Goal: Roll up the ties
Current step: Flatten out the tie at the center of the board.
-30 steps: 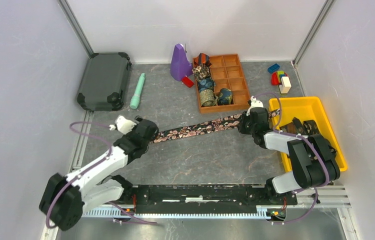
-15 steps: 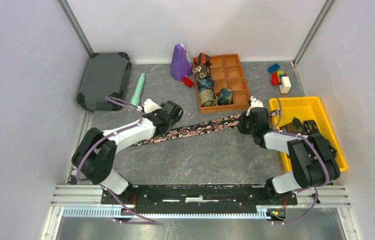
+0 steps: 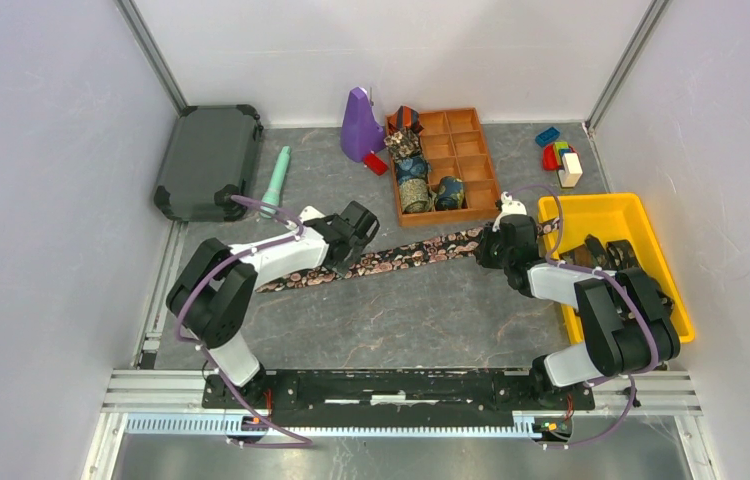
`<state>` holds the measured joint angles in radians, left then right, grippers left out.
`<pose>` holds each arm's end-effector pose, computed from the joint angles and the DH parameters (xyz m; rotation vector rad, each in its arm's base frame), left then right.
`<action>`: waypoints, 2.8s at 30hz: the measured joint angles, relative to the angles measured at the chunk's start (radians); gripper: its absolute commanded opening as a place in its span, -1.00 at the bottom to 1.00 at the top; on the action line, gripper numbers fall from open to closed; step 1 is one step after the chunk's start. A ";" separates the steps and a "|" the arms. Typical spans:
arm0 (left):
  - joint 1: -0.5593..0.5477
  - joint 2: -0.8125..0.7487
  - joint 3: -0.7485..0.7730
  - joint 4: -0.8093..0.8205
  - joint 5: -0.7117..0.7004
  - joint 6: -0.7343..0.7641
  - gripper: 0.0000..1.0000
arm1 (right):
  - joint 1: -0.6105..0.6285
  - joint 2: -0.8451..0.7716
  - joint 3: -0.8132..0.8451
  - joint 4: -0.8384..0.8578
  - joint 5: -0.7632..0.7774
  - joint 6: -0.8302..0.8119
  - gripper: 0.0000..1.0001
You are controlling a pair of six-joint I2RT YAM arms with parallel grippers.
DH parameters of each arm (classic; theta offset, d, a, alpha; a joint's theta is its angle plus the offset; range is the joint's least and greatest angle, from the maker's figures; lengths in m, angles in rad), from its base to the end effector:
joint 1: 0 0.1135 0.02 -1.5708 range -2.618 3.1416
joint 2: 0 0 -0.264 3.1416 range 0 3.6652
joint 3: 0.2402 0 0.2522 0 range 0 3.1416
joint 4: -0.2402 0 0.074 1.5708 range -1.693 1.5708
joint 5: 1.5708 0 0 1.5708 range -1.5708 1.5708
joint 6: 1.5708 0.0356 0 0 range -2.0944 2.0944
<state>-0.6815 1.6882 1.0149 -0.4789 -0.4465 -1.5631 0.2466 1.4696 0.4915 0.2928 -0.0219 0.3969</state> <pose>0.2605 -0.1915 0.1729 -1.2010 2.2571 -0.2374 0.2566 0.0654 0.1371 0.1595 2.2766 0.3659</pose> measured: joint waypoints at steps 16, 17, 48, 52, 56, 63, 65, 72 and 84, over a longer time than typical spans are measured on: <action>-0.026 0.003 0.082 -0.168 -0.022 -0.080 0.24 | 0.000 0.000 0.000 0.001 -0.002 0.000 -0.65; -0.026 0.014 0.082 -0.167 -0.021 -0.086 0.24 | 0.000 0.000 0.000 0.001 -0.003 0.000 -0.65; -0.017 0.091 0.125 -0.129 -0.016 -0.093 0.47 | 0.000 0.003 0.000 0.006 -0.012 0.000 -0.66; -0.015 0.103 0.177 -0.183 -0.017 -0.093 0.32 | 0.000 0.004 0.000 0.006 -0.013 0.000 -0.66; -0.014 0.127 0.199 -0.201 -0.014 -0.092 0.27 | -0.001 0.004 0.000 0.006 -0.016 0.000 -0.66; -0.014 0.175 0.217 -0.222 0.004 -0.092 -0.08 | -0.007 0.005 0.000 0.007 -0.028 0.000 -0.66; -0.014 0.187 0.224 -0.231 0.004 -0.091 -0.27 | -0.007 0.005 0.000 0.008 -0.029 0.000 -0.66; -0.010 0.219 0.257 -0.229 0.005 -0.056 -0.56 | -0.012 0.005 -0.002 0.011 -0.039 0.000 -0.66; 0.031 0.243 0.268 -0.138 0.035 0.040 -0.95 | -0.023 0.005 -0.008 0.021 -0.061 0.000 -0.66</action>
<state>-0.6506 1.9312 1.2827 -0.6174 -0.4110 -1.5227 0.2237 1.4750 0.4831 0.3138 -0.0834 0.3969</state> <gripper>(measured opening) 0.033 0.170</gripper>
